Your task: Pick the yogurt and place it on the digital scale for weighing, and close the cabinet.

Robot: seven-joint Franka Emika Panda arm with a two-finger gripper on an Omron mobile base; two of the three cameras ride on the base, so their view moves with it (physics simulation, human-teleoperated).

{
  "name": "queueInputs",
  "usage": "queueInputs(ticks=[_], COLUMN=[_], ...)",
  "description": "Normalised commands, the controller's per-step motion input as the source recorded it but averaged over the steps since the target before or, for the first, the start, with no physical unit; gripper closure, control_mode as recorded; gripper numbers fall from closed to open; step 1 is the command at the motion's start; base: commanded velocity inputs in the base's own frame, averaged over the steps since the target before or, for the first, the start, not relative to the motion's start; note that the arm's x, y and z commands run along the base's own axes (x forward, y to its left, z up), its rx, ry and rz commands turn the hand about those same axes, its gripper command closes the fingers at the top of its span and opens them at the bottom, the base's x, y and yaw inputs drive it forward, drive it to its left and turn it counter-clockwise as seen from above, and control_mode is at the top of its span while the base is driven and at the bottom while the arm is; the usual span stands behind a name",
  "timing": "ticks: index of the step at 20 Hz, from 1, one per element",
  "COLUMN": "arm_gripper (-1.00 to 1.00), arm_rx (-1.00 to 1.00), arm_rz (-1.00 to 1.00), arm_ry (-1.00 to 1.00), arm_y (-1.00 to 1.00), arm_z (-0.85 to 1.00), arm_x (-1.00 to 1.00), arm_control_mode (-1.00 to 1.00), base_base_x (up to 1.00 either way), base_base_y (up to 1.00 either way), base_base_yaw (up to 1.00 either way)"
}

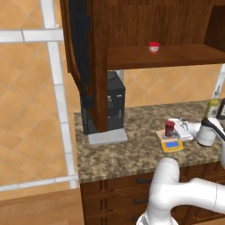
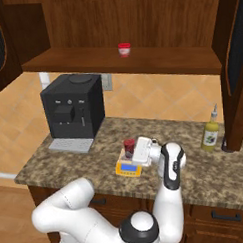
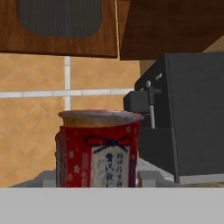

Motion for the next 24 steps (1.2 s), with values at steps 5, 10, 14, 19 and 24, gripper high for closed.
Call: queueInputs(ticks=[5,10,14,19,24], arm_gripper=[-1.00,-1.00,-1.00,-1.00,-1.00], arm_rx=[0.00,0.00,0.00,0.00,0.03], arm_rz=[0.00,-0.03,-0.15,-0.26,-0.37], arm_ry=[0.00,0.00,-0.11,-0.32,-0.19], arm_y=[-0.23,-0.22,-0.34,-0.03,-0.19], arm_z=[-0.16,-0.05,0.08,0.38,0.40], arm_x=[-0.01,-0.02,-0.28,-0.55,-0.36], arm_control_mode=[-1.00,-1.00,-1.00,-1.00,-1.00], base_base_x=[0.00,0.00,0.00,0.00,0.00], base_base_y=[0.00,0.00,0.00,0.00,0.00], base_base_yaw=[0.00,0.00,0.00,0.00,0.00])
